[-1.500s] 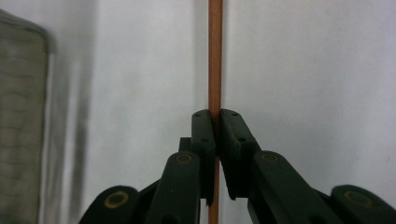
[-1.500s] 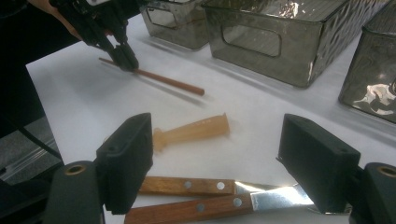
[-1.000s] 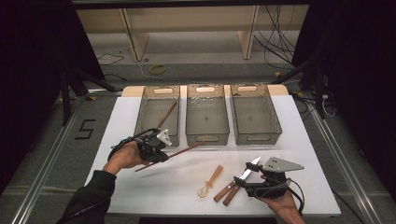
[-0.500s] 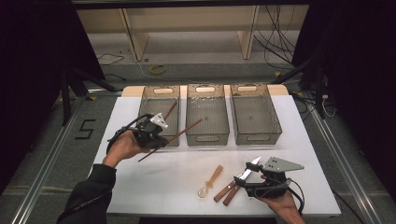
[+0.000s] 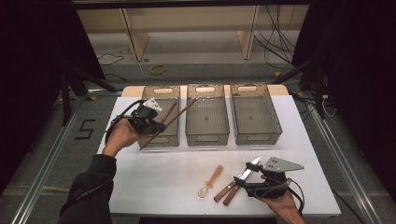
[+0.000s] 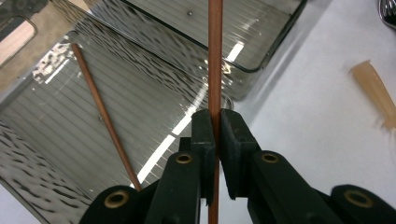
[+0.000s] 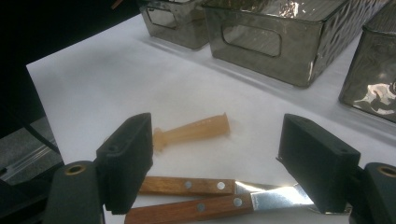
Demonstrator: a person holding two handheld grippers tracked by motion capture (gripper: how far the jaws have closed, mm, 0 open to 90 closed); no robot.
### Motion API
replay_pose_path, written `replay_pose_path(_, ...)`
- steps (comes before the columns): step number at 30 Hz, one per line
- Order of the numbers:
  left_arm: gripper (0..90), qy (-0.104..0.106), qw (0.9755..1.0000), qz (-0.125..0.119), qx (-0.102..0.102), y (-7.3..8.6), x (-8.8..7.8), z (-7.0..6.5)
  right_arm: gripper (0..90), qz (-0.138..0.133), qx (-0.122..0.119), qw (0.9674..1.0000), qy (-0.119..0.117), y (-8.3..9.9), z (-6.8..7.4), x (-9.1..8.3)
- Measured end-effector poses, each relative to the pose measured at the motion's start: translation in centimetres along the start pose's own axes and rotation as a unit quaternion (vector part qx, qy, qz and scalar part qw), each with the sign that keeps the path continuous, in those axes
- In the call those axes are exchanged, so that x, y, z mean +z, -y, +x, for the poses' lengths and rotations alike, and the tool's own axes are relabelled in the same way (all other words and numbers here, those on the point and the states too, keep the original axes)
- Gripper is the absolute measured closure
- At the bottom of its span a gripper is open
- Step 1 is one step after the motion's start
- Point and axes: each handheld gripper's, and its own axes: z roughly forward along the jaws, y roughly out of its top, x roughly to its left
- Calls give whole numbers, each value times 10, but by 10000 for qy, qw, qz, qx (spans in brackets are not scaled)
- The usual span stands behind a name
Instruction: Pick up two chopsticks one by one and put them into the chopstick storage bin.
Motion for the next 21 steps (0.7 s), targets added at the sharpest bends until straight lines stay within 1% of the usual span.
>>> replay_pose_path(3,840,-89,9999,-32,-78,-3,-2,6,270,3,6,10000,0,0,0,0)
replay_pose_path(8,840,-253,9991,-185,-273,-9,-4,17,270,-1,-1,10000,-1,0,0,0)
replay_pose_path(9,840,-275,9991,-169,-274,-10,-4,19,270,1,7,10000,-4,0,0,0)
replay_pose_path(12,840,-362,9982,-232,-410,-12,-4,27,270,-1,-2,10000,-9,0,0,0)
replay_pose_path(16,841,-469,9972,-264,-512,-15,-2,36,270,0,-3,10000,-13,0,0,0)
replay_pose_path(20,841,-544,9955,-345,-689,-16,2,44,270,4,2,10000,-14,0,0,0)
replay_pose_path(21,841,-545,9955,-337,-699,-16,3,46,270,4,3,10000,-18,0,0,0)
